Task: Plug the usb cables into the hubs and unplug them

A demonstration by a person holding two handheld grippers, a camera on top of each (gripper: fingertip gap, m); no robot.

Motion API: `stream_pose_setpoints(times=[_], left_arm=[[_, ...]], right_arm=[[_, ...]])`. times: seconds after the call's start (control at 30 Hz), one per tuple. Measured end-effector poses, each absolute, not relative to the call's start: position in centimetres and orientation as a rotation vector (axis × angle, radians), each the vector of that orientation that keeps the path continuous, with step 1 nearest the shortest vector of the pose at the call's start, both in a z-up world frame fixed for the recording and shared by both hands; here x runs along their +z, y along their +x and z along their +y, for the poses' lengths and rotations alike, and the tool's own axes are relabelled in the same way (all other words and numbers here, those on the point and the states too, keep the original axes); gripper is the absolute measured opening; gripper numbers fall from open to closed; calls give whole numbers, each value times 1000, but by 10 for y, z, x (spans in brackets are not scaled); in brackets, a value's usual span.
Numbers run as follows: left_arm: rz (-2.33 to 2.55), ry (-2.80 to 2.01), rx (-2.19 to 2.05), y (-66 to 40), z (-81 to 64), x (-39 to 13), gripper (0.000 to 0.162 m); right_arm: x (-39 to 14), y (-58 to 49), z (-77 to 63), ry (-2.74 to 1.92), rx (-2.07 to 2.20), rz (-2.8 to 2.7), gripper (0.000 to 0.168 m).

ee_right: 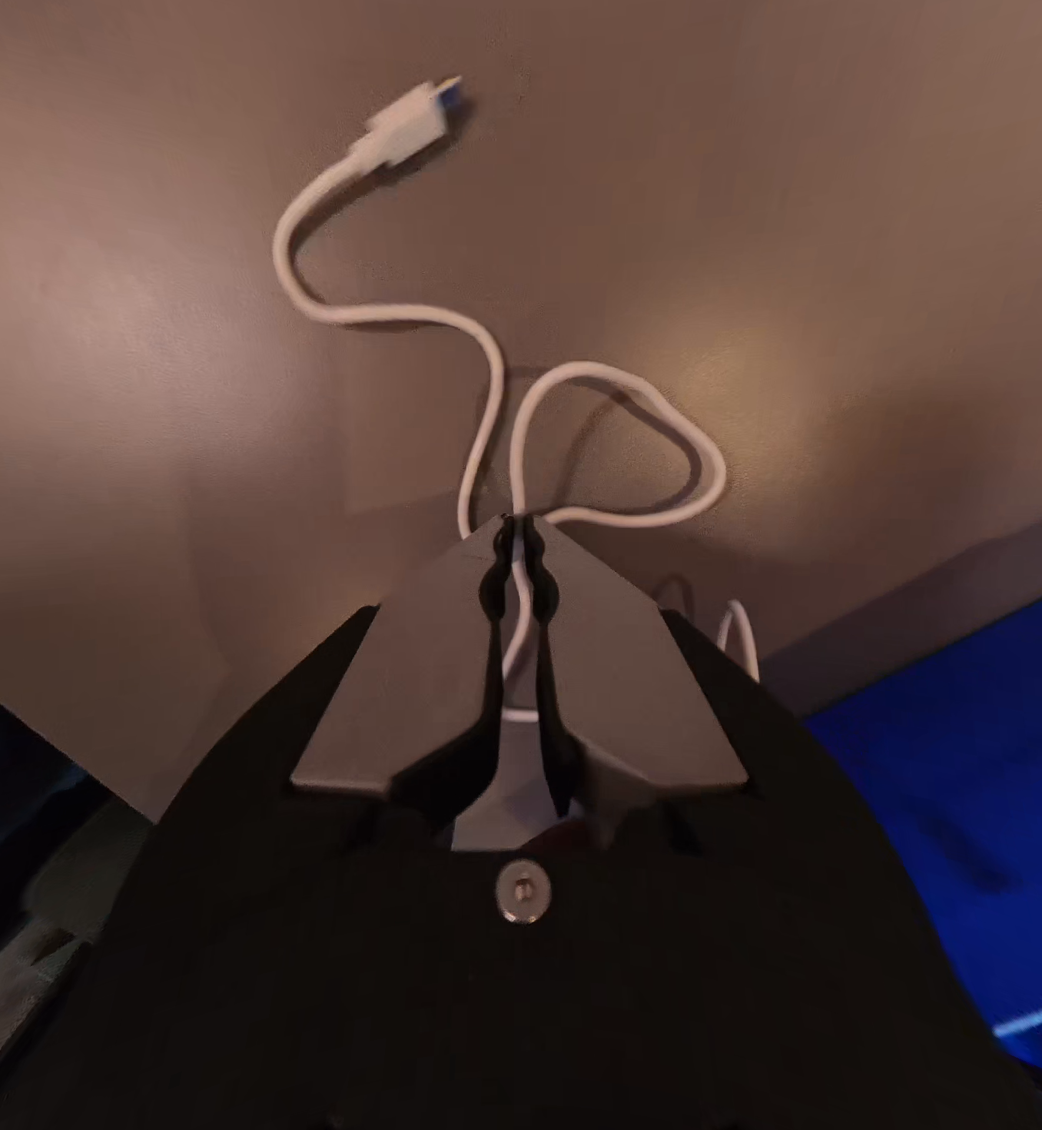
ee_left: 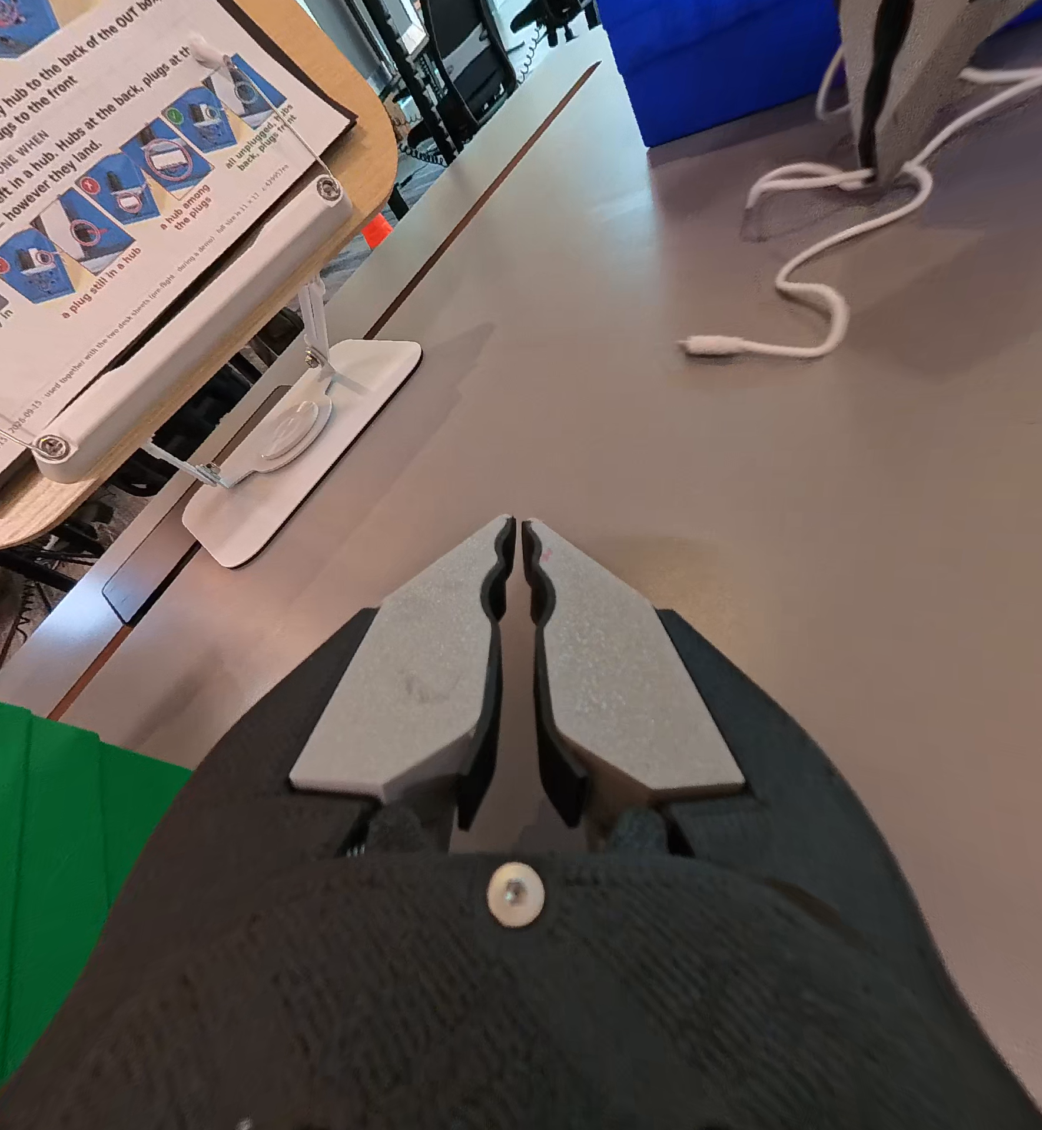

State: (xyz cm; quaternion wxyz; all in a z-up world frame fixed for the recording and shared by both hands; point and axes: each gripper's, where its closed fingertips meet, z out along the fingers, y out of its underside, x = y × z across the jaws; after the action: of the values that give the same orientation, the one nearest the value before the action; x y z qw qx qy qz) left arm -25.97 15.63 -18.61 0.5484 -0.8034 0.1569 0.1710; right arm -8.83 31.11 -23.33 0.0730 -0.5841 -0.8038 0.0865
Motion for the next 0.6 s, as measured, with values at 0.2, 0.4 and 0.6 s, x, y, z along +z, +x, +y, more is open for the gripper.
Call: stream_pose_setpoints(times=[0.2,0.4,0.6], left_arm=[[373,-1905,406,-260,156,-187,0],[377,-1908,411,-259,157,-187,0],[378,-1914,413,-260,157,-188,0]], right_arm=[[-174,-95,328,-1748,426,-2265,1],[-28,-80,399,-1604,282,-1888,0],[125,-32,482,-1518,88,-1466,0]])
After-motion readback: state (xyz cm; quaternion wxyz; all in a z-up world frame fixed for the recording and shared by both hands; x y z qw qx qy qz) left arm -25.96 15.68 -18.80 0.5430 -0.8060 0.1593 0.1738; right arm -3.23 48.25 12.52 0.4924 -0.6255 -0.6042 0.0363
